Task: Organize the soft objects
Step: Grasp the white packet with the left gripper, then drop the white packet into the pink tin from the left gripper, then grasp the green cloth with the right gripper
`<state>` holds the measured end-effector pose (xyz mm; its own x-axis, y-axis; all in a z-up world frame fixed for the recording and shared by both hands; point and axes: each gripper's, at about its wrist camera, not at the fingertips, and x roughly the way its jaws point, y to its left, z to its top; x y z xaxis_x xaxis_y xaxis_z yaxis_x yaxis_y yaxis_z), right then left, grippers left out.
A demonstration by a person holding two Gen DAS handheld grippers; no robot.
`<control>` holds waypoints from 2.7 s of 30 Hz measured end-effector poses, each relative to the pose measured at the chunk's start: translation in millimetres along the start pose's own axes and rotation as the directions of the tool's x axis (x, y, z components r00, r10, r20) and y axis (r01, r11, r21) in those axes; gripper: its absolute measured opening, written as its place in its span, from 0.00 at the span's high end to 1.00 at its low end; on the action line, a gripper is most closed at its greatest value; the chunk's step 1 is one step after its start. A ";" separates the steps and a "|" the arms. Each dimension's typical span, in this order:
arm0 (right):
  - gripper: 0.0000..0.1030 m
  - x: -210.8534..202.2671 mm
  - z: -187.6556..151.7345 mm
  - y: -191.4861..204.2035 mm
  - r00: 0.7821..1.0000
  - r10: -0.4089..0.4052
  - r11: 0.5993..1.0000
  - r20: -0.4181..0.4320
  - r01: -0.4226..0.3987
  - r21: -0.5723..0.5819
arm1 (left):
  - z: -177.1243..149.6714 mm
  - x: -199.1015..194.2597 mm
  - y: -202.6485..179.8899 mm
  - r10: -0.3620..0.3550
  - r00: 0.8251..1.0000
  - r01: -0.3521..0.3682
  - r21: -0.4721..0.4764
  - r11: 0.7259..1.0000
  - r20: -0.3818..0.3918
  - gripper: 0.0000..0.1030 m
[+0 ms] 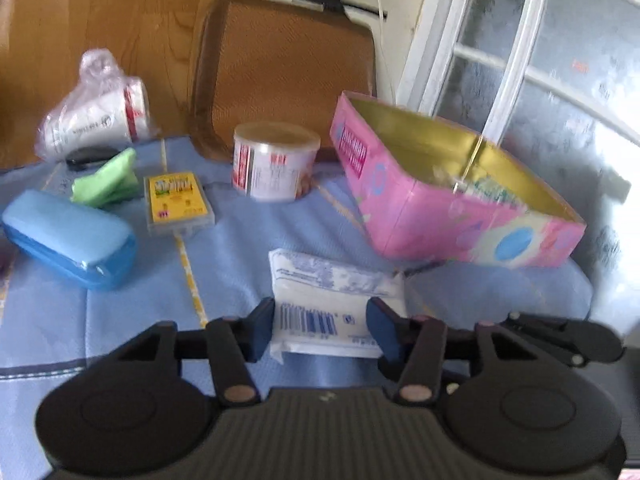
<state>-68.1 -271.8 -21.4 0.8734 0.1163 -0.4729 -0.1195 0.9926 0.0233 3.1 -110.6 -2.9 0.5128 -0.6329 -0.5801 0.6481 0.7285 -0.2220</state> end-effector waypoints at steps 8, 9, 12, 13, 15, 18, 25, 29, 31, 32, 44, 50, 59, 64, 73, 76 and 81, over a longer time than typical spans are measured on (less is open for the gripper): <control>0.89 -43.0 36.3 -17.4 0.962 -0.087 0.996 0.260 0.089 0.004 | 54.2 -18.9 -69.4 -0.133 0.979 0.106 0.165 0.981 0.157 0.58; 0.89 -42.8 38.8 -20.7 0.955 -0.116 0.993 0.273 0.122 -0.004 | 59.5 -16.2 -73.9 -0.144 0.977 0.116 0.172 0.978 0.159 0.57; 0.86 -42.6 37.3 -45.6 0.966 -0.086 0.996 0.244 0.076 0.049 | 70.4 -10.6 -64.6 -0.143 0.977 0.127 0.104 0.986 0.158 0.54; 0.83 -42.4 32.9 -53.1 0.973 -0.064 0.997 0.223 0.051 0.065 | 70.7 -8.2 -58.9 -0.123 0.981 0.112 0.081 0.990 0.153 0.53; 0.61 -38.9 22.0 -61.6 0.987 -0.033 0.997 0.155 0.021 0.080 | 68.7 0.7 -43.1 -0.049 0.991 0.045 0.032 0.998 0.123 0.51; 0.50 -30.1 9.3 -62.3 0.996 -0.012 0.996 0.084 0.005 0.087 | 60.8 11.8 -16.6 -0.001 0.999 0.003 -0.046 0.999 0.053 0.44; 0.26 11.2 12.1 -54.1 0.994 0.073 0.996 -0.077 -0.069 0.063 | 27.9 40.7 7.5 -0.056 0.986 0.041 -0.095 0.995 -0.157 0.48; 0.38 23.5 15.0 -26.1 0.997 0.017 0.999 -0.073 -0.020 -0.041 | 17.9 36.6 -15.6 0.007 0.993 -0.008 -0.012 1.000 -0.120 0.52; 0.39 18.8 13.8 -18.3 0.999 -0.002 0.998 -0.033 0.000 -0.056 | 20.8 20.0 -16.1 -0.009 0.997 0.007 -0.022 1.000 -0.081 0.52; 0.39 12.0 13.0 -15.5 1.000 -0.006 0.998 0.003 0.006 -0.066 | 23.7 10.2 -17.7 -0.019 0.998 0.018 -0.026 0.999 -0.056 0.52; 0.35 -27.4 53.4 -76.3 0.945 -0.270 0.963 0.186 0.266 0.044 | 113.3 57.4 -99.0 -0.092 0.994 0.082 0.156 0.984 0.062 0.51; 0.35 -7.1 47.0 -113.2 0.869 -0.487 0.870 0.091 0.474 0.135 | 104.9 72.0 -86.5 -0.058 0.997 0.053 0.089 0.995 0.055 0.49; 0.52 -9.9 77.5 -39.1 0.970 -0.074 0.990 0.233 0.043 0.136 | 45.3 -26.7 56.1 0.269 0.955 -0.251 -0.140 0.958 0.127 0.46; 0.54 83.8 103.6 25.4 0.985 0.158 0.985 0.070 -0.162 0.064 | 9.6 -41.6 127.6 0.549 0.836 -0.534 -0.251 0.807 -0.011 0.46; 0.52 236.7 128.2 66.6 0.963 0.162 0.984 -0.213 -0.141 0.113 | -4.6 -47.3 156.8 0.588 0.808 -0.571 -0.289 0.769 -0.033 0.43; 0.87 239.4 124.1 78.6 0.969 0.117 0.993 -0.218 -0.114 0.026 | -3.5 -48.2 157.6 0.587 0.809 -0.568 -0.289 0.770 -0.029 0.43; 0.90 200.2 132.6 88.3 0.987 0.120 0.992 -0.107 -0.124 -0.034 | -5.0 -47.1 158.2 0.588 0.808 -0.569 -0.292 0.768 -0.028 0.43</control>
<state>158.8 -156.1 2.8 0.7969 0.2301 -0.5585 -0.2434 0.9685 0.0517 78.7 35.8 -14.6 0.7798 -0.0756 -0.6214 0.0414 0.9967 -0.0692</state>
